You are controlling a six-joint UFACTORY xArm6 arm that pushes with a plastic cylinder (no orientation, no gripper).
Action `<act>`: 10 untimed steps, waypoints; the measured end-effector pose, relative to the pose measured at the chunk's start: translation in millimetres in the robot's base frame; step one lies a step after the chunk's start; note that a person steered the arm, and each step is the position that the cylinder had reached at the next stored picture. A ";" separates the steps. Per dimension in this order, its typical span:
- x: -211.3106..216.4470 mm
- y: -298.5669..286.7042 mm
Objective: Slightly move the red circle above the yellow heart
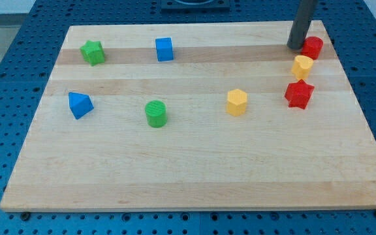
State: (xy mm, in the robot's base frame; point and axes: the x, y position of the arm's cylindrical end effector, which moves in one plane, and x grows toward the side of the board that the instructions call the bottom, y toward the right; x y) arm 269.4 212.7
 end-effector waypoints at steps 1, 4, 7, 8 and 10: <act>-45.3 0.3; -60.2 87.2; 15.9 87.2; 22.6 87.2; 15.9 69.6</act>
State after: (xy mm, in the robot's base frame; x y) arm 285.3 282.3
